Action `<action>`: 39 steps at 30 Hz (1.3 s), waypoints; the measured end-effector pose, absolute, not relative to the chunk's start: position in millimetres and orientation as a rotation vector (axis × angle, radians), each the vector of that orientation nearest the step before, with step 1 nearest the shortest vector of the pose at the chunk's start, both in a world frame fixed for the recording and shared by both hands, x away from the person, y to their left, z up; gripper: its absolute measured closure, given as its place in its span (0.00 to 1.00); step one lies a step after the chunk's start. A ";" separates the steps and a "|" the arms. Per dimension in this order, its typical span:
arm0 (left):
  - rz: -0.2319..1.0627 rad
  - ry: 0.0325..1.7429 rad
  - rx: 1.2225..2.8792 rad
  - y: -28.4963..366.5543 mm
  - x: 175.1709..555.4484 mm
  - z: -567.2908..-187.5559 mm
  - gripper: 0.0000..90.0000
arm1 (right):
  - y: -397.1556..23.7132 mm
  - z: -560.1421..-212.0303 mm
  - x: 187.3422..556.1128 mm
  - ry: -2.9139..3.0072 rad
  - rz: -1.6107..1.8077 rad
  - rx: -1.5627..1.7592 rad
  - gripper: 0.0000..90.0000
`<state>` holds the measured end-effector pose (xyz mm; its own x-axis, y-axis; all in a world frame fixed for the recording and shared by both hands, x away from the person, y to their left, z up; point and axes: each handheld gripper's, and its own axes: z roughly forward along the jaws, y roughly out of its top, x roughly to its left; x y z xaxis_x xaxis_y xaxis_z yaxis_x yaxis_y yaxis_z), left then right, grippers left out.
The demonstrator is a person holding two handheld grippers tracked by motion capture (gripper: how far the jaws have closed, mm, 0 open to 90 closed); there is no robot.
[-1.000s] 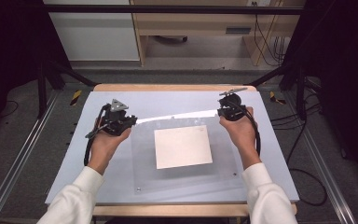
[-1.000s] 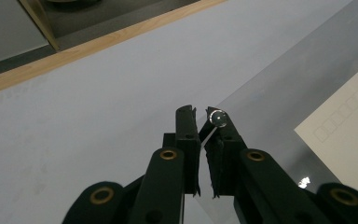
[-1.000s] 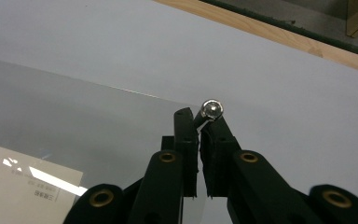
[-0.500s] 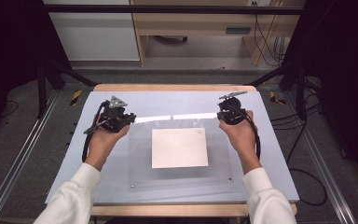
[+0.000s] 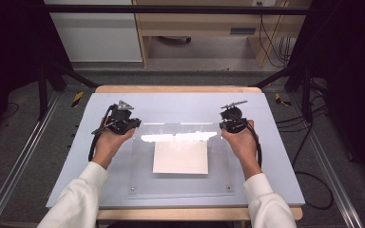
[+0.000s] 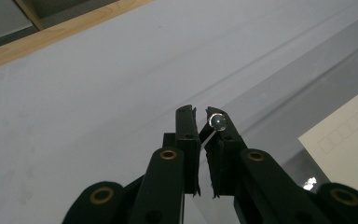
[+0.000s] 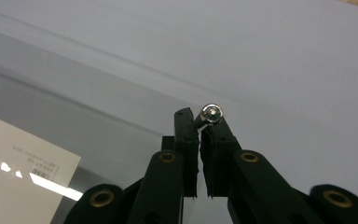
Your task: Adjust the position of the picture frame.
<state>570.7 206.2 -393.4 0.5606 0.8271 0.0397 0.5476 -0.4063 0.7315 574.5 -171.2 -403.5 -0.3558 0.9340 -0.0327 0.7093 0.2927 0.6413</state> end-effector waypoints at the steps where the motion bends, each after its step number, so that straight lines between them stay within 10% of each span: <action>1: 0.522 1.096 2.119 206.7 571.2 -394.5 0.92 | -171.2 -403.5 574.5 2.165 0.758 1.473 0.95; 39: 0.445 1.195 2.143 211.5 579.6 -446.9 0.94 | -165.0 -451.7 574.2 2.210 0.753 1.514 0.95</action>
